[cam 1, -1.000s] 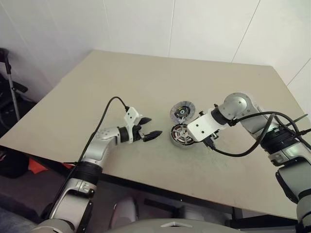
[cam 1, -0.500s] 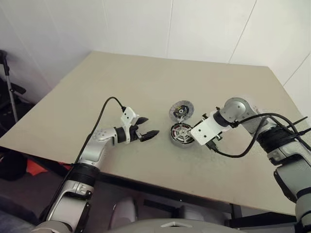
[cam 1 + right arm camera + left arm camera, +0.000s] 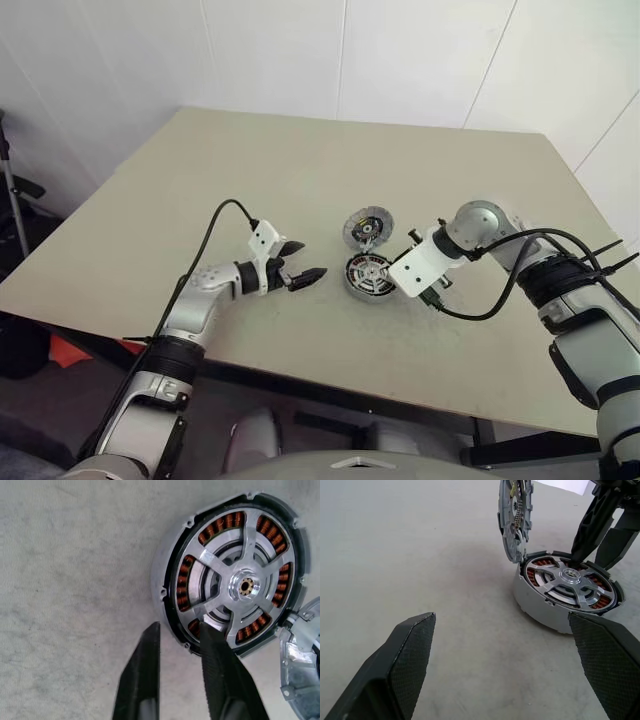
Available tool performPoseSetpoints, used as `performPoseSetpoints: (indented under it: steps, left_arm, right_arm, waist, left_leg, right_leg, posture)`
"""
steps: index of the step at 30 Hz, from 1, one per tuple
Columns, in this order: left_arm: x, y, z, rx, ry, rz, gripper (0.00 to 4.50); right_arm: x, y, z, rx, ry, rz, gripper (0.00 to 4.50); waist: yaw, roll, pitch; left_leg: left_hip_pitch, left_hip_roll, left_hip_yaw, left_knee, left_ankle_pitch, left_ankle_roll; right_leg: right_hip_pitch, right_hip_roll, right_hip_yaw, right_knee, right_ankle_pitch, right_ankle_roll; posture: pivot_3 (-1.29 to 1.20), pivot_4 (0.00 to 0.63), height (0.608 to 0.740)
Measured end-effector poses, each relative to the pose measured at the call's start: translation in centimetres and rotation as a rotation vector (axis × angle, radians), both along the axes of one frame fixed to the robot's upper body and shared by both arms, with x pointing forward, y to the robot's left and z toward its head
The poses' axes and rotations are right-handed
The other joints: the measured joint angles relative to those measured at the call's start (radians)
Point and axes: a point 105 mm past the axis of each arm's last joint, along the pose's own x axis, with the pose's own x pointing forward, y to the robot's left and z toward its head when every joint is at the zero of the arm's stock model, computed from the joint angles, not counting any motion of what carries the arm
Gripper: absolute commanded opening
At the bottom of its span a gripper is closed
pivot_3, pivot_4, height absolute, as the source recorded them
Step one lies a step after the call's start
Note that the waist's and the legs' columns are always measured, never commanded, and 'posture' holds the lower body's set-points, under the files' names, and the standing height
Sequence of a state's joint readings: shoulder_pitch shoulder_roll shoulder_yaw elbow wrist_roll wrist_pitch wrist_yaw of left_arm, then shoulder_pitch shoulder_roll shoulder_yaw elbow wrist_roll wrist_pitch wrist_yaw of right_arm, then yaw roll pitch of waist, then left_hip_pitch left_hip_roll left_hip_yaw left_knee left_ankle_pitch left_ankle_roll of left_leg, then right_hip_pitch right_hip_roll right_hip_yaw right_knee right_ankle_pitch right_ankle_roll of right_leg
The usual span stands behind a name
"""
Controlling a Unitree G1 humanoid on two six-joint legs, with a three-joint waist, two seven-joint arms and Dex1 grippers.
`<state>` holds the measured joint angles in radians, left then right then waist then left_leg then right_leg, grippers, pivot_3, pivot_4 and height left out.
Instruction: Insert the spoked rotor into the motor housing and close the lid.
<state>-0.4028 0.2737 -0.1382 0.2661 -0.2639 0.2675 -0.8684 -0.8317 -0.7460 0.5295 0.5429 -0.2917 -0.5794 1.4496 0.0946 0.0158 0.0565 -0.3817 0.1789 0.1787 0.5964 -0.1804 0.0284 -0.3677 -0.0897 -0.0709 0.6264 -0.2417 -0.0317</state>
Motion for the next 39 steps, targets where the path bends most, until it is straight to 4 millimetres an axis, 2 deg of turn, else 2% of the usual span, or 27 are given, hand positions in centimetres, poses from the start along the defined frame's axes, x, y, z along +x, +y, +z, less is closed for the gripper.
performPoseSetpoints:
  steps: [2, 16, 19, 24, 27, 32, 39]
  left_arm:
    - [0.0, 0.0, 0.0, 0.0, 0.0, 0.001, 4.5]
    - [0.1, 0.0, 0.0, -0.002, -0.002, 0.005, 4.5]
    - [0.1, -0.2, 0.1, -0.007, -0.006, 0.014, 4.5]
    - [-0.1, -0.6, -0.4, -0.026, 0.001, 0.032, 4.5]
    - [-0.1, -0.7, -0.5, -0.033, 0.007, 0.041, 4.5]
    - [-0.2, -0.6, -0.9, -0.045, 0.01, 0.068, 4.5]
    - [-0.4, -0.9, -1.2, -0.059, 0.024, 0.079, 4.5]
  right_arm:
    - [-0.3, 0.9, -0.3, 0.028, 0.01, 0.028, 0.01]
    - [-0.5, 1.0, -0.3, 0.062, -0.008, -0.004, 0.0]
    - [-0.8, 1.4, 0.4, 0.114, 0.035, -0.127, 0.0]
    - [-2.3, 1.2, 4.4, 0.174, 0.163, -0.348, 0.0]
    - [-2.9, 0.8, 5.8, 0.203, 0.218, -0.462, 0.0]
    - [-4.7, -0.7, 6.6, 0.176, 0.332, -0.61, 0.0]
    - [-6.4, -1.5, 6.1, 0.133, 0.475, -0.727, 0.0]
  waist:
    - [-0.002, 0.0, 0.0]
    - [-0.005, -0.001, 0.0]
    - [-0.001, 0.0, 0.001]
    - [0.008, 0.002, 0.002]
    - [0.011, 0.002, 0.002]
    - [0.016, 0.002, 0.002]
    - [0.013, 0.002, 0.002]
  left_leg:
    - [0.0, 0.001, 0.0, 0.0, 0.0, 0.0]
    - [-0.001, 0.002, 0.0, 0.0, 0.001, -0.001]
    - [-0.004, 0.002, 0.0, 0.0, 0.0, -0.001]
    - [-0.005, 0.002, 0.0, 0.0, 0.0, 0.002]
    - [-0.004, 0.002, 0.0, 0.0, 0.0, 0.001]
    - [-0.001, 0.002, 0.0, -0.001, 0.0, -0.001]
    - [0.0, 0.002, 0.0, -0.002, 0.001, -0.002]
  right_leg:
    - [0.0, 0.001, 0.0, 0.0, 0.0, 0.0]
    - [-0.002, 0.003, 0.001, 0.0, 0.001, -0.001]
    - [-0.004, 0.003, 0.001, 0.0, 0.001, -0.001]
    - [-0.004, 0.003, 0.0, -0.002, 0.001, -0.001]
    - [-0.003, 0.003, 0.0, -0.002, 0.001, -0.001]
    - [-0.001, 0.003, 0.001, -0.002, 0.001, -0.001]
    - [-0.001, 0.003, 0.002, -0.002, 0.001, -0.001]
  posture:
    - [0.0, 0.0, 0.74]
    - [0.0, 0.0, 0.74]
    - [0.0, 0.0, 0.74]
    - [0.0, 0.0, 0.74]
    - [0.0, 0.0, 0.74]
    - [0.0, 0.0, 0.74]
    - [0.0, 0.0, 0.74]
